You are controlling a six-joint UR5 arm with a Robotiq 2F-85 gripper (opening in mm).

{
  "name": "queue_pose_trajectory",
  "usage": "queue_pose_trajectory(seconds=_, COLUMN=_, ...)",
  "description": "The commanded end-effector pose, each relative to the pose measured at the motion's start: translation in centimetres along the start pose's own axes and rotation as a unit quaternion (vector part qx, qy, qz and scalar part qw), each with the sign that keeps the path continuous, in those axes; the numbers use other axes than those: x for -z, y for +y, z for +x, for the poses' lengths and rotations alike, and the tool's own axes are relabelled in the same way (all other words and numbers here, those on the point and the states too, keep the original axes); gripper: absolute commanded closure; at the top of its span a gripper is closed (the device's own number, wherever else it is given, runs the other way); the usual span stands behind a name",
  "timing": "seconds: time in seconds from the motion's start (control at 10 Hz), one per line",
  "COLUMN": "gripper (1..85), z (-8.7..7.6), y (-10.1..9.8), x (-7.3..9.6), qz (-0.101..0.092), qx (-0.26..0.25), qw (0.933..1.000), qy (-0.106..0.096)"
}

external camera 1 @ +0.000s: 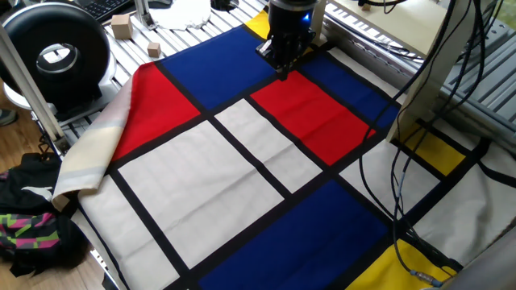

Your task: Take the object down from the shelf

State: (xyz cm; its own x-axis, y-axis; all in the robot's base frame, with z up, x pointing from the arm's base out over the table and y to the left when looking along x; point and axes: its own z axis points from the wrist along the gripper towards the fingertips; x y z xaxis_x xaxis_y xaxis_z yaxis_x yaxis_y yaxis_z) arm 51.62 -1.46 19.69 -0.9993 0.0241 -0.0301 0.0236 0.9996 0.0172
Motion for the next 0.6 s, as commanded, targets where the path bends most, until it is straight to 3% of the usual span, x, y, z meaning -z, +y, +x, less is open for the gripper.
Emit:
queue_pose_trajectory(seconds=0.0, gripper=84.3, z=-0.1, y=0.7, x=0.1, qz=-0.014, qx=-0.006, qw=0.9999, qy=-0.001)
queue_pose_trajectory(seconds=0.2, gripper=84.3, z=0.1, y=0.8, x=0.1, qz=-0.016, qx=-0.02, qw=0.9997, qy=0.003)
queue_pose_trajectory(seconds=0.5, gripper=84.3, z=-1.0, y=0.5, x=0.1, qz=-0.011, qx=-0.027, qw=0.9994, qy=-0.019)
